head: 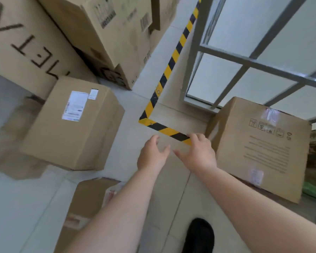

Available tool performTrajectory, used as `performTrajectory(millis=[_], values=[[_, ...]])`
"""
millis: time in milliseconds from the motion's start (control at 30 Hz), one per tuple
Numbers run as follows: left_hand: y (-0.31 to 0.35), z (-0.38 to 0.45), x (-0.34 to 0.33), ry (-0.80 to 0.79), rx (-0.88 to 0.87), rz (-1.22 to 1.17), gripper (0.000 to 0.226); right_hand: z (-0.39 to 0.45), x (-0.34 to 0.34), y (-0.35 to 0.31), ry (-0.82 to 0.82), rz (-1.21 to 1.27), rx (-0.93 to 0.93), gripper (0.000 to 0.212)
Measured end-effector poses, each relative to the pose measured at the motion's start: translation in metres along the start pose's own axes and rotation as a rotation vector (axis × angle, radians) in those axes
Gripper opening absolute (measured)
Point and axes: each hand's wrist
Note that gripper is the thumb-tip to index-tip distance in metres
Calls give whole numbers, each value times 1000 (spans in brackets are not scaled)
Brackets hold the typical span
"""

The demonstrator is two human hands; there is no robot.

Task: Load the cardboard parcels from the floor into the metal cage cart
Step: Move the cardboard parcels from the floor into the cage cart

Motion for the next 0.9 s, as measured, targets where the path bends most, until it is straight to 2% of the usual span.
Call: performTrajectory(millis=[100,200,333,500,567,667,800,900], values=[[-62,-29,58,101,129,-35,50,-39,-41,-76,-150,-98,169,67],[-131,-65,108,189,264,-39,48,-76,-88,-122,-286,-141,174,68],[-220,-111,146,176,425,46,53,-104,-158,-129,-398,-65,-101,79],[-292,-124,140,89,540,32,64,-116,-231,-90,-408,99,-575,112],[-308,-119,131,59,581,0,61,-118,-252,-75,-432,136,-683,107],[-325,-108,115,76,654,-95,64,-120,-271,-60,-485,248,-730,93],[-334,-99,103,118,725,-114,65,-118,-278,-52,-396,447,-761,80],[-328,-98,101,137,728,-163,72,-116,-272,-53,-353,487,-706,75]])
Point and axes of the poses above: each hand's wrist, its own z-axis towards the middle knuckle, its own x-axis out of the back of the hand, y = z × x, and after that the axes turned 11 degrees about -x, right-handed
